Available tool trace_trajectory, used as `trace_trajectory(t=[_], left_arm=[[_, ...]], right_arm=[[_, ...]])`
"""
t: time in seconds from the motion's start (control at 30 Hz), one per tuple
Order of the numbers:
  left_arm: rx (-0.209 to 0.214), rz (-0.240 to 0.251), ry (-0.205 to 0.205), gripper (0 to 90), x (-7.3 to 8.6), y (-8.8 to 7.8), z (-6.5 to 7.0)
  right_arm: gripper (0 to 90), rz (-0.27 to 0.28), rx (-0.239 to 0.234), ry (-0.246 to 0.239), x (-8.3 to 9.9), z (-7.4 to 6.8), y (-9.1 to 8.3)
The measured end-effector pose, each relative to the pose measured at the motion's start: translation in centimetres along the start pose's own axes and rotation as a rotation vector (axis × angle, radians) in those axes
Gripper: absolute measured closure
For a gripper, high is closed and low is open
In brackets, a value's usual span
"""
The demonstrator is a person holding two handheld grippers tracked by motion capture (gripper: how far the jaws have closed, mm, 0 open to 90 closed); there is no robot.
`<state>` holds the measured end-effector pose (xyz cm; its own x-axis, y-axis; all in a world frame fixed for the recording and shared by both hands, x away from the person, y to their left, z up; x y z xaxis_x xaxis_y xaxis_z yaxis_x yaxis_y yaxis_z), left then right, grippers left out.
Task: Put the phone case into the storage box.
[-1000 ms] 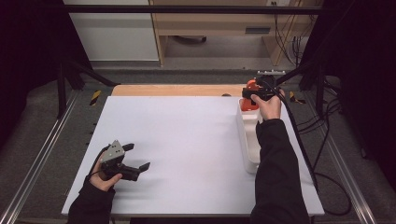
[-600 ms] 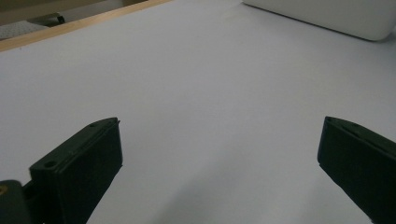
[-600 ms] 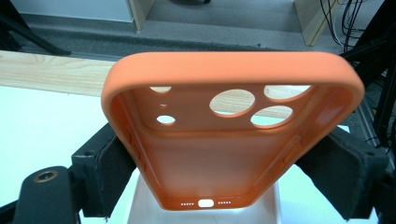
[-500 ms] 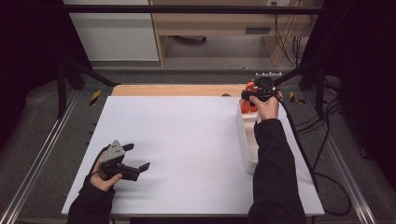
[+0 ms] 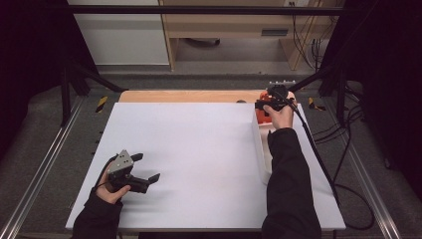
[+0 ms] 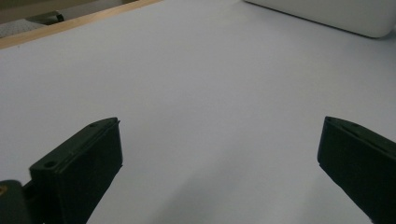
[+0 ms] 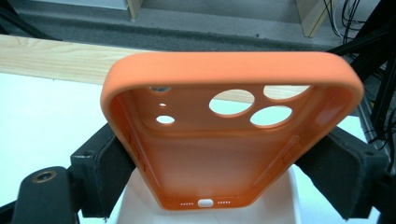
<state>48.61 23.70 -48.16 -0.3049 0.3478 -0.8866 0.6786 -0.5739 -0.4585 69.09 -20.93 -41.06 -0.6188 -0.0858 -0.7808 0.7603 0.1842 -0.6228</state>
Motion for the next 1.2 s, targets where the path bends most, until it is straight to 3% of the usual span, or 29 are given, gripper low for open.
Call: trace_trajectory(t=[0.47,1.2], left_arm=[[0.001,-0.001,0.000,0.0,0.1,0.0,0.0],[0.002,-0.006,0.001,0.0,0.1,0.1,0.0]], right_arm=[[15.2,-0.012,0.014,-0.008,0.7,0.0,1.2],[13.9,-0.007,0.009,-0.002,1.1,0.3,1.6]])
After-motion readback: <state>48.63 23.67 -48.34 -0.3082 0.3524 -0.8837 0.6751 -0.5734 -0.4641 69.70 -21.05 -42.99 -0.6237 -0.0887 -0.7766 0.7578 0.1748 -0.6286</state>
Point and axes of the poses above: each handheld gripper's, and its own axes: y roughly forward along the jaws, x roughly out of its underside, z roughly to its right, the point moved 5 cm from there along y, roughly forward along the jaws, and after that the axes turned 7 degrees about -x, right-handed, at the moved point
